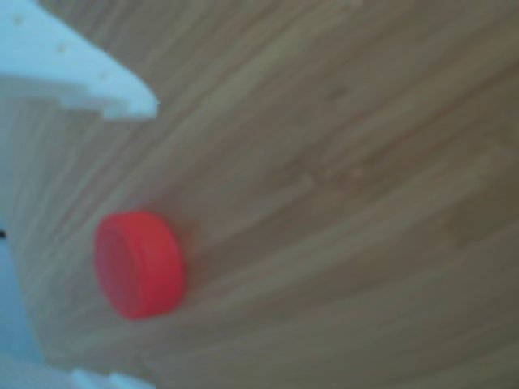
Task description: Grasp a red cap and put it in the cup.
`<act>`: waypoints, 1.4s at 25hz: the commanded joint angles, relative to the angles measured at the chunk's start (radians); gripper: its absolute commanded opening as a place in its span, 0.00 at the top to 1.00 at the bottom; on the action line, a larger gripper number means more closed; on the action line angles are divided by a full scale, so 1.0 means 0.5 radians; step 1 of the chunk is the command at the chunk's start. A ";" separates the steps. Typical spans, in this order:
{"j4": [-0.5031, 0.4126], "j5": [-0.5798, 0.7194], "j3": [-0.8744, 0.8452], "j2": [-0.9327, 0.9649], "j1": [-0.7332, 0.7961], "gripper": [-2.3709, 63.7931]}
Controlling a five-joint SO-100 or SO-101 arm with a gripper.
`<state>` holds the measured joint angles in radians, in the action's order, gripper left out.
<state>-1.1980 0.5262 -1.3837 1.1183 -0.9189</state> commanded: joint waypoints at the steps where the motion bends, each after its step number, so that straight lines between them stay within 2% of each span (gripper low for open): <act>1: 0.012 0.006 0.089 0.040 -0.055 0.33; 7: 0.018 0.009 0.074 0.040 -0.077 0.33; 13: -0.012 0.003 0.107 0.037 0.025 0.33; 18: -0.202 -0.012 0.270 0.034 0.080 0.33; 27: -0.218 -0.015 0.469 -0.258 0.098 0.33; 35: -0.218 -0.009 0.583 -0.316 0.098 0.33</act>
<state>-1.3008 0.5262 -1.1428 0.9373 -0.8759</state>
